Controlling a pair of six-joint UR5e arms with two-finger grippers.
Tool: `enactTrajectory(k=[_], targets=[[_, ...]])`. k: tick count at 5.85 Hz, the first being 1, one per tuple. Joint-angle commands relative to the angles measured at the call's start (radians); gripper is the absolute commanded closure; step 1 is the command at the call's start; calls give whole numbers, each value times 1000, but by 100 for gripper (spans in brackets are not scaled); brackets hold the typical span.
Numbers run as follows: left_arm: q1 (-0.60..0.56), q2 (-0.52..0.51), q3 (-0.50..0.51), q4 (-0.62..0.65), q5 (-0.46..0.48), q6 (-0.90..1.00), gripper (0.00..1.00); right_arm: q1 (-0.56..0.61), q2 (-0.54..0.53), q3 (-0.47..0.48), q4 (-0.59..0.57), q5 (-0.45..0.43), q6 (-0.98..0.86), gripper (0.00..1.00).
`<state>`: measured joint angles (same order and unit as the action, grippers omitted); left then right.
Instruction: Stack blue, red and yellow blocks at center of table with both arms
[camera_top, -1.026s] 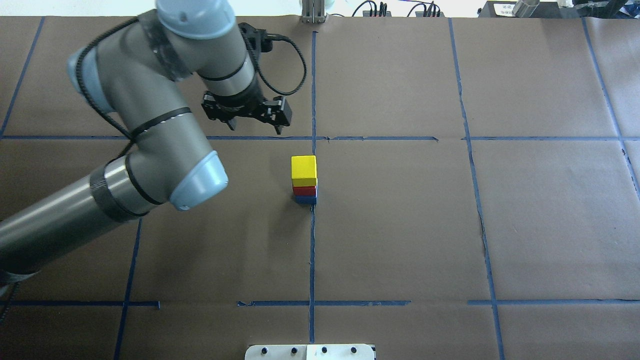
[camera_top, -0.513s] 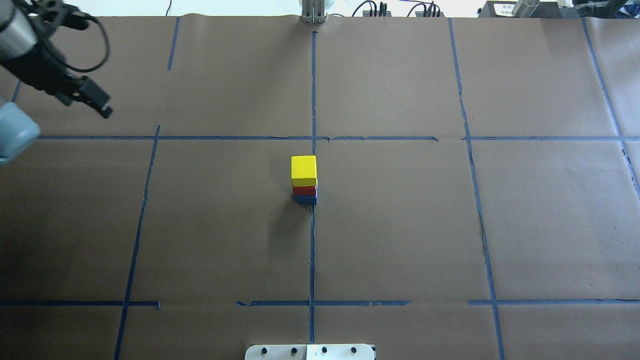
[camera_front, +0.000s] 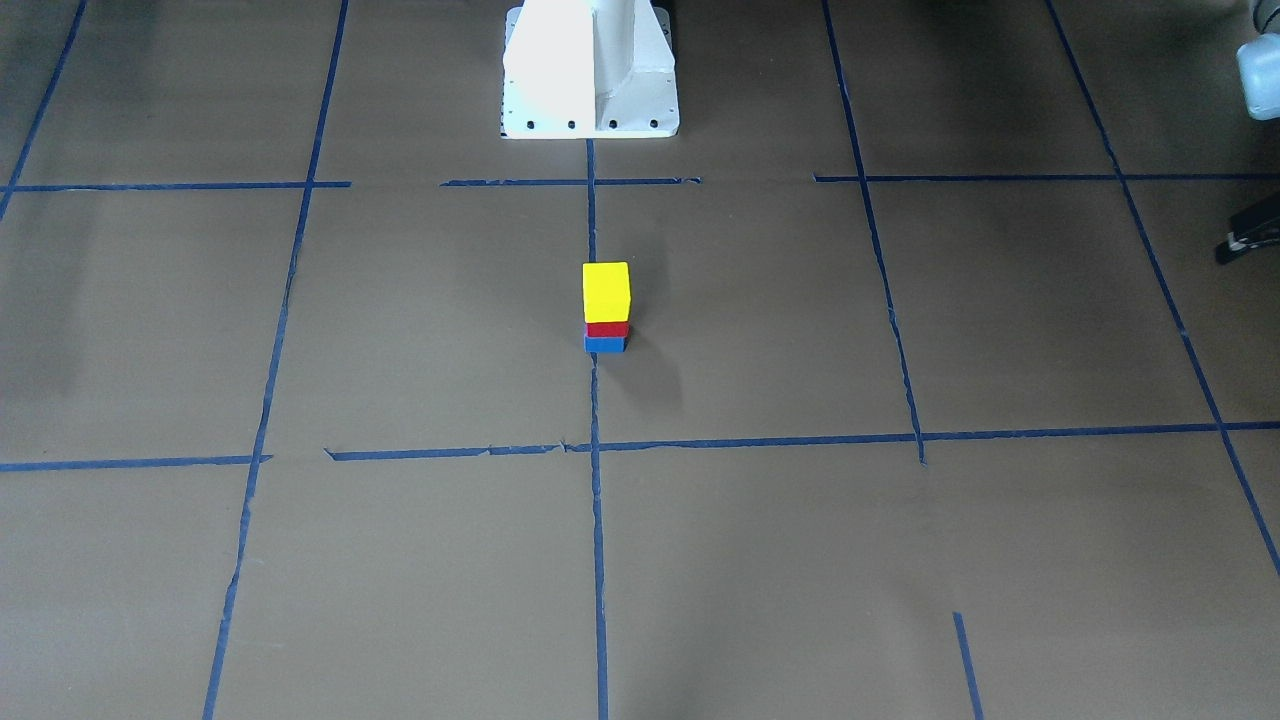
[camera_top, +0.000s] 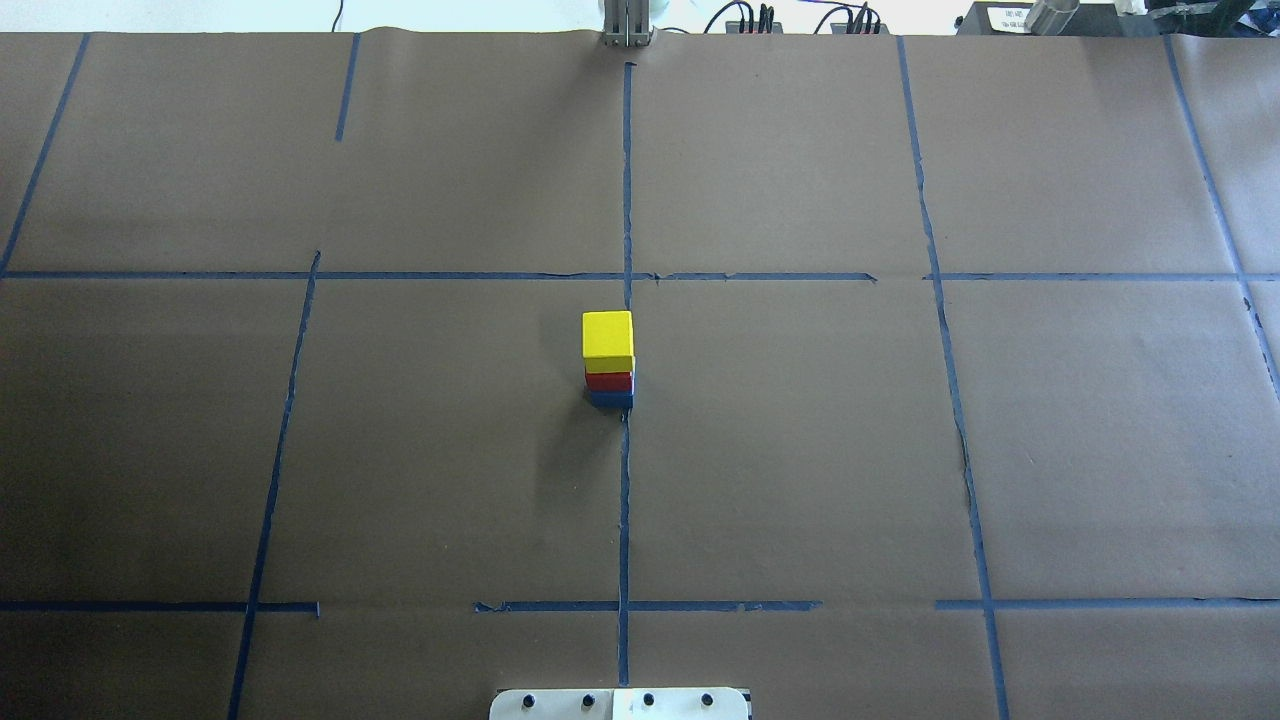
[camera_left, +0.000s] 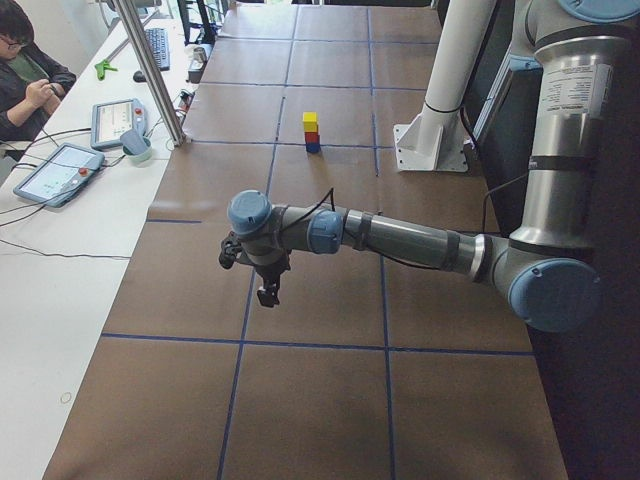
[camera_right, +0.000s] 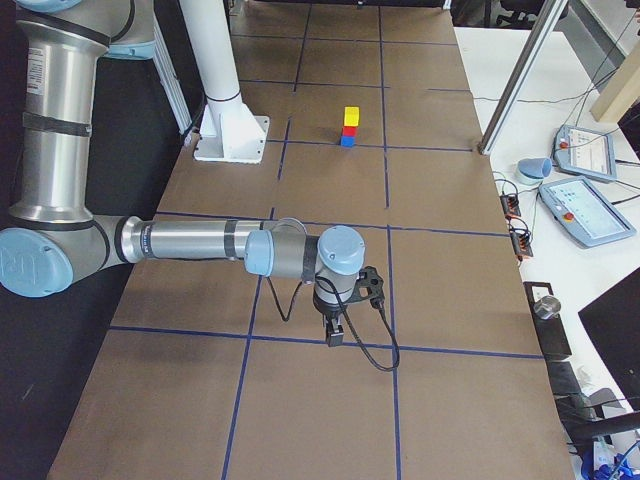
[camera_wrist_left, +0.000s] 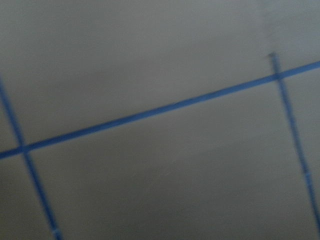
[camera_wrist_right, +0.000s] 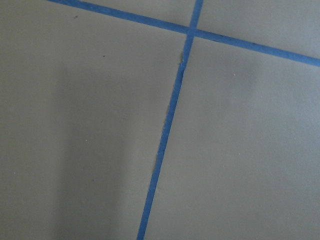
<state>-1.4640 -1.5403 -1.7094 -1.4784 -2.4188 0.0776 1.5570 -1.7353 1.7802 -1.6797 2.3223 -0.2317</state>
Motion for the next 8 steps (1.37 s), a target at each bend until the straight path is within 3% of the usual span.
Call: enactTrajectory(k=[1,8], targets=[[-59,112,19,-40,-2,24,0,18,-3,2,0,-3,40,0],[-62,149,1,-68,4,14,0,17,17,-1,2,-1,40,0]])
